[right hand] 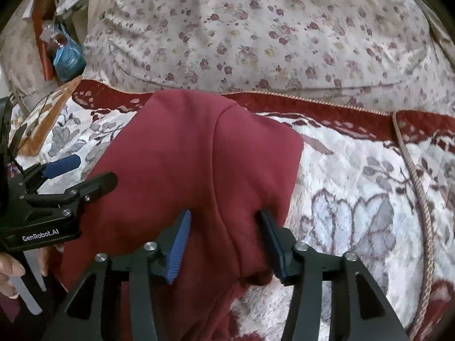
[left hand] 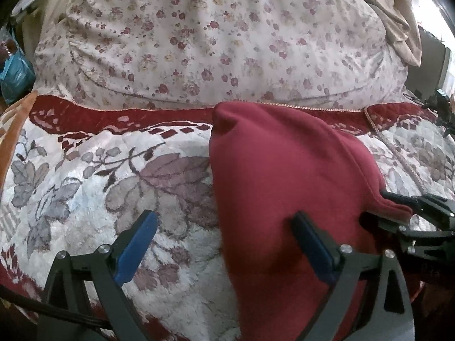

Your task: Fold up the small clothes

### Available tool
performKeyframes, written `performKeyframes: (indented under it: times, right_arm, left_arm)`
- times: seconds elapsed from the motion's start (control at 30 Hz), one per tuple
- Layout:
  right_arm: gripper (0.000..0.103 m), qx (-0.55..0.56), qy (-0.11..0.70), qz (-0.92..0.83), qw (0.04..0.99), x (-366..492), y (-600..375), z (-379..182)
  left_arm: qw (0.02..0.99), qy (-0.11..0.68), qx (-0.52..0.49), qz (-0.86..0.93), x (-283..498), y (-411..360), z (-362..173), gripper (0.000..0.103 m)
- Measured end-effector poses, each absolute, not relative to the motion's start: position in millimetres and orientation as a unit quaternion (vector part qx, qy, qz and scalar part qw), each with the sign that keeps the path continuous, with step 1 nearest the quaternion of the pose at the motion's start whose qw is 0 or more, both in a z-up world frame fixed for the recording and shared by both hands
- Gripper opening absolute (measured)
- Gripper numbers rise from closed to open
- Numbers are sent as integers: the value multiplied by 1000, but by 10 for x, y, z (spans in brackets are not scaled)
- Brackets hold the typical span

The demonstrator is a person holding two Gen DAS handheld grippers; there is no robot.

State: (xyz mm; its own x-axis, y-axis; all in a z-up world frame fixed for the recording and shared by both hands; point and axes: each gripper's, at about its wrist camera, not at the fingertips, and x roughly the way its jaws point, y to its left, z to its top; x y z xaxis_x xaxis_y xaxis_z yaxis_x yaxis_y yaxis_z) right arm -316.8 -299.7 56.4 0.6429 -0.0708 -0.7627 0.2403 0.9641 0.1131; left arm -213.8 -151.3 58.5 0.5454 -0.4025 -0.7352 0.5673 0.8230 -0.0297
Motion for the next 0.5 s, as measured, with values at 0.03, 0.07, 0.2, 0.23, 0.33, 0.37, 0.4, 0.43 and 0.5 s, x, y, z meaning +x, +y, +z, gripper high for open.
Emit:
performKeyframes:
  times: [0.03, 0.07, 0.2, 0.23, 0.33, 0.37, 0.4, 0.43, 0.5]
  right_arm:
    - [66, 108, 415, -84, 900, -3179, -2998, 551]
    - [66, 110, 415, -84, 899, -3187, -2995, 544]
    - [67, 117, 411, -94, 899, -3209, -2979, 575]
    - [67, 122, 408, -96, 900, -3245, -2962, 614]
    - [71, 115, 391, -100, 908, -3357, -2880, 746]
    - [76, 111, 385, -110, 910, -3404, -2846, 793]
    - [84, 113, 380, -116, 911, -3437, -2831, 821]
    - [87, 118, 372, -121, 913, -3479, -2815, 854]
    - [88, 129, 360, -129, 915, -3539, -2805, 909]
  left_arm:
    - [873, 386, 106, -278, -2147, -1508, 586, 96]
    - [874, 384, 106, -279, -2156, -1501, 588, 96]
    - [878, 373, 110, -278, -2207, -1450, 617, 96]
    - [880, 369, 110, -278, -2223, -1431, 633, 96]
    - [886, 356, 119, -273, -2281, -1361, 686, 96]
    - [888, 353, 123, -269, -2294, -1341, 700, 96]
    - [889, 351, 127, -266, -2299, -1326, 710, 96]
    - [890, 350, 130, -263, -2302, -1310, 722, 96]
    - [892, 345, 132, -259, -2308, -1273, 747, 96]
